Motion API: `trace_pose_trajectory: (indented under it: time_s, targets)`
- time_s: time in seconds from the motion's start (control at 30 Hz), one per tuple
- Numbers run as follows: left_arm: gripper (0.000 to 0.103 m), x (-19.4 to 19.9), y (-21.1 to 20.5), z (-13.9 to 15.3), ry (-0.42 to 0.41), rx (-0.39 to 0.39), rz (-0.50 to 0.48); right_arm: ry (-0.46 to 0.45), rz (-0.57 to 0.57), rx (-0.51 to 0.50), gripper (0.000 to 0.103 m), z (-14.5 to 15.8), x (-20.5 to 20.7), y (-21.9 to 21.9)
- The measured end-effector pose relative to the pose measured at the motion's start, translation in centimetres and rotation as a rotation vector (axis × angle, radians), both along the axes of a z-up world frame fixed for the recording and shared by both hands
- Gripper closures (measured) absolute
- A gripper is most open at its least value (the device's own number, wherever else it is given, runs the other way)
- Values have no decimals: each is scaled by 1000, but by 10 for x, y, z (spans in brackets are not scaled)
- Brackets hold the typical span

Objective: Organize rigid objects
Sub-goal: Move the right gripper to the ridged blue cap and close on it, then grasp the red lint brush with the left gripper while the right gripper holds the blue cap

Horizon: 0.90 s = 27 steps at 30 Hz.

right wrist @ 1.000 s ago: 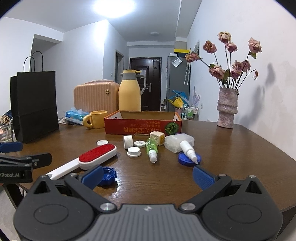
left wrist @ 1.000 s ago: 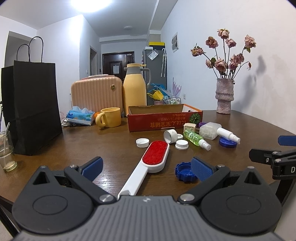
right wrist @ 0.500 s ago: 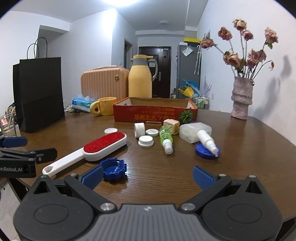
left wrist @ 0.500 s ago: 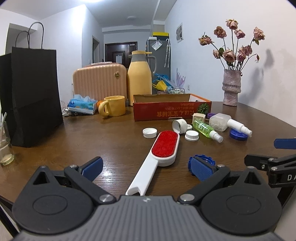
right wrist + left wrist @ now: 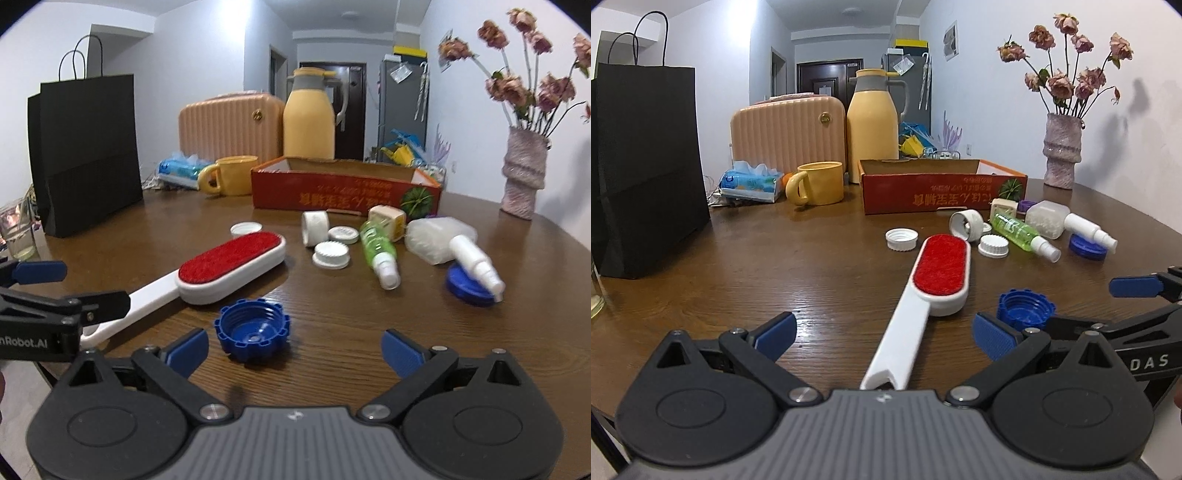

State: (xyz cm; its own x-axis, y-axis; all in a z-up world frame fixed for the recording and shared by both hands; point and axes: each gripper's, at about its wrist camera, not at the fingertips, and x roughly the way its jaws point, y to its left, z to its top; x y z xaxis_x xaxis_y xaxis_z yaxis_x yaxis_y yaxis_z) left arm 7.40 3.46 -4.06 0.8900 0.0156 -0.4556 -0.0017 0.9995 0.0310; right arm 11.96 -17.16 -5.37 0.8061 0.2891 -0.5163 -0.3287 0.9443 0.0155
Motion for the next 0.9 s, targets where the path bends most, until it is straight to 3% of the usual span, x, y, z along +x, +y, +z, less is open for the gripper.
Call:
trace_pose_trajectory:
  time_s: [0.27,0.37,0.47,0.5,0.9]
  targets:
    - [0,15,14,-4,22,-1,-7,30,21,1,15,-9,18,17]
    - [0,20,15,-5,31,-3,-14,51,32,0,24,-13,26,22]
    - [0,25,16,-7,41,-9,-23,55,41,-4,39,-14,30,25]
    - [0,26,17,-8,45,-10,-26,56,50,-2,49,-14,31,25]
    - [0,49,7,-6,86,-2,-70,22,39,54,50,-5,44,6]
